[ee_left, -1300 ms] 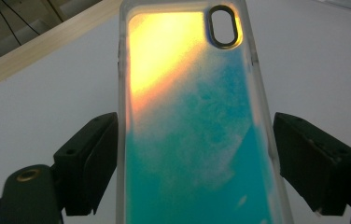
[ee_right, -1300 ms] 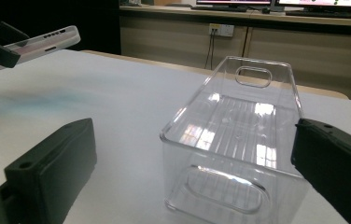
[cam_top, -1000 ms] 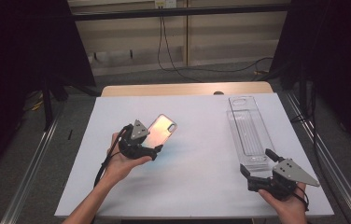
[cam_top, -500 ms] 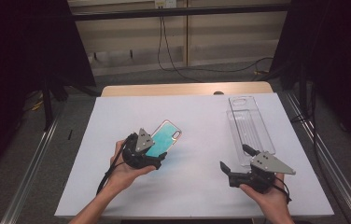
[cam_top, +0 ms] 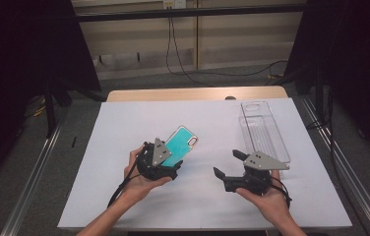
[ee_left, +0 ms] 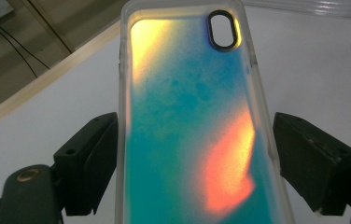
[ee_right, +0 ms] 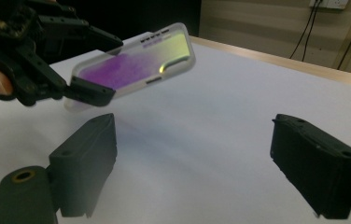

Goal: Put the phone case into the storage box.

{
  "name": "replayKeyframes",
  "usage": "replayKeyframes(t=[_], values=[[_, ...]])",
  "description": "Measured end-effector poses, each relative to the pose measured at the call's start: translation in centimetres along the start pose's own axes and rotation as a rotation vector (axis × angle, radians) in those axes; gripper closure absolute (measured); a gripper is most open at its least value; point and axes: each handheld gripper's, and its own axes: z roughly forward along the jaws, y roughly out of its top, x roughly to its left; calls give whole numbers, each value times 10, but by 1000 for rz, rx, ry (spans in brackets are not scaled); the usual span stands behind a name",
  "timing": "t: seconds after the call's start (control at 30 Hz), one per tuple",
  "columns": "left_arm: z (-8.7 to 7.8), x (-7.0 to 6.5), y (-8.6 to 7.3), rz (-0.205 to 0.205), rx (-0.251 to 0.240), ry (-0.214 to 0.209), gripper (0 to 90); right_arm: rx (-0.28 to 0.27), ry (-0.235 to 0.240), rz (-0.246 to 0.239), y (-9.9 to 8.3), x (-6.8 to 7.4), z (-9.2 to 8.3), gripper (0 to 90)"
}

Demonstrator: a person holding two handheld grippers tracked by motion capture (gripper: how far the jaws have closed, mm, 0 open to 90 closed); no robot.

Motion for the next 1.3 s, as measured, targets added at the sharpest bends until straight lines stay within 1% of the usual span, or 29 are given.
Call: replayKeyframes(t=[0.03,0.1,0.17,0.3,0.37,0.47,0.53,0.6,0.67,0.73,0.8,0.87,0.9,0.93,0.97,1.0,1.03,1.07,1.17,1.23,1.3], values=[[0,-2,0,2,-3,6,170,-1,5,11,2,0,0,135],[1,-7,0,-2,6,14,170,2,11,38,6,0,2,136],[2,-9,1,-14,-3,19,170,16,11,60,9,-1,4,136],[0,-14,1,-2,-23,21,170,37,21,103,11,-4,10,145],[-1,-16,1,-3,-32,21,170,50,22,107,12,-5,14,145],[-4,-17,0,-4,-49,31,170,74,33,123,15,-6,18,147],[-6,-18,-2,0,-54,38,170,94,34,126,19,-8,20,153],[-6,-20,-5,8,-63,54,170,130,39,128,24,-9,22,155],[-5,-22,-7,30,-69,72,170,132,42,144,26,-9,24,158],[-3,-20,-7,17,-73,74,170,143,37,148,28,-10,27,169],[-3,-20,-6,27,-78,82,170,141,24,156,30,-10,29,197],[-2,-23,-6,34,-84,89,170,147,31,163,32,-9,31,208],[-3,-24,-6,41,-85,92,170,152,21,167,33,-8,33,217],[-3,-25,-6,48,-89,98,170,159,8,173,34,-7,35,241],[-3,-26,-6,55,-89,96,170,157,1,183,35,-7,36,243],[-3,-27,-6,54,-96,102,170,154,5,199,36,-6,38,254],[-4,-27,-5,60,-97,103,170,161,5,213,37,-6,39,261],[-4,-27,-5,58,-101,103,170,164,1,230,38,-7,39,272],[-3,-29,-6,61,-107,110,170,185,10,262,40,-9,41,280],[-3,-30,-6,73,-108,112,170,202,18,272,41,-11,42,283],[-3,-32,-6,80,-114,117,170,219,27,283,43,-11,43,306]])
